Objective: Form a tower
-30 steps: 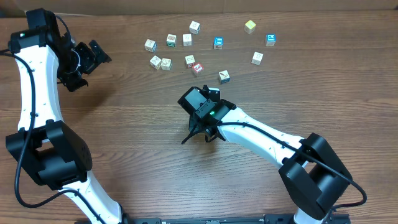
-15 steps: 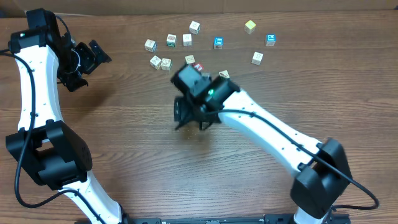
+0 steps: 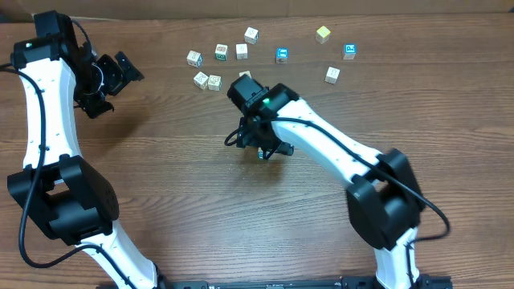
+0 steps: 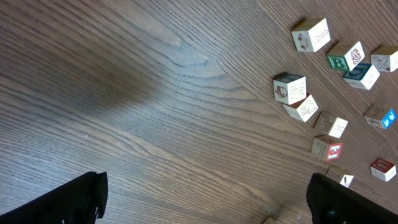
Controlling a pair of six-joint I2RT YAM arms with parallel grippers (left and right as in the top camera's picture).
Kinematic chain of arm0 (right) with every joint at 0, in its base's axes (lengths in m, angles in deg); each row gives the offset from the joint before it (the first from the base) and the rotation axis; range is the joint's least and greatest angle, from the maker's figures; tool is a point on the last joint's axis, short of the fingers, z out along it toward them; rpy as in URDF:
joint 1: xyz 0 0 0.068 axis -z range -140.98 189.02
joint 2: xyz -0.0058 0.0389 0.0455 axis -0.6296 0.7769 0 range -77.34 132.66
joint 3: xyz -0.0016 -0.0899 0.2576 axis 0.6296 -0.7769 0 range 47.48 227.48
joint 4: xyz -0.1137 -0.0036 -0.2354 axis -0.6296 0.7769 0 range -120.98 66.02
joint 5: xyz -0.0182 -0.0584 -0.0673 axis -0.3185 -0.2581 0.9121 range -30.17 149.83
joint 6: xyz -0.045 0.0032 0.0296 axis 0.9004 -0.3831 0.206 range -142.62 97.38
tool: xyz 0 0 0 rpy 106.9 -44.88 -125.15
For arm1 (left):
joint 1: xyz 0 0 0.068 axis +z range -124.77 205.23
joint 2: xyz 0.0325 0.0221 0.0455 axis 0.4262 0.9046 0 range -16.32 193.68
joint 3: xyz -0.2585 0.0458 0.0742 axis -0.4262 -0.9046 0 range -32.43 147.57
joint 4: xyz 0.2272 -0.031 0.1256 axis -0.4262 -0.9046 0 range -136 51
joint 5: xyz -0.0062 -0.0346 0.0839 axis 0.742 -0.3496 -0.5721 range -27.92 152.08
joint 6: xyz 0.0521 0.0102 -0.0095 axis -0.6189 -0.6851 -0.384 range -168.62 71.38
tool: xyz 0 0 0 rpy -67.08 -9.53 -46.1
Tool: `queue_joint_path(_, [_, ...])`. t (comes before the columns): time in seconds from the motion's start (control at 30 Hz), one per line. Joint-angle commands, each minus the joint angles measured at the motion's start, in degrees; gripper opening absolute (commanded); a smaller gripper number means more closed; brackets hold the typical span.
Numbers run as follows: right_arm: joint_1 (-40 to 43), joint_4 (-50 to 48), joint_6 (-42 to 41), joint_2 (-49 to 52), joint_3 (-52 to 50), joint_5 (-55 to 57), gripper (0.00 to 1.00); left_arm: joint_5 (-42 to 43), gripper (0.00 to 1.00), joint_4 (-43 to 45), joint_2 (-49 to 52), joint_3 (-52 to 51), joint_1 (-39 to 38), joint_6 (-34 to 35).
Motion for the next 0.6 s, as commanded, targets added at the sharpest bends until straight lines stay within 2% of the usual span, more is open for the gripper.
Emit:
queue_joint_path(0.0, [-0.3, -0.2, -0.8, 2.9, -0.2, 0.6, 0.82, 0.4, 0.99, 0.1, -0.2, 0.8, -0.4, -1.0])
queue_joint_path(0.27, [-0.8, -2.8, -0.7, 5.4, -1.6, 0.8, 0.77, 0.4, 1.0, 0.1, -0.2, 0.8, -0.4, -1.0])
queue_joint_path(0.43, [-0.8, -5.0, -0.7, 5.4, -3.5, 1.0, 0.62, 0.4, 1.0, 0.1, -0.2, 0.8, -0.4, -1.0])
queue_joint_path(0.57, [-0.8, -5.1, -0.3, 5.4, -4.3, 2.4, 0.55, 0.4, 1.0, 0.1, -0.2, 0.8, -0.4, -1.0])
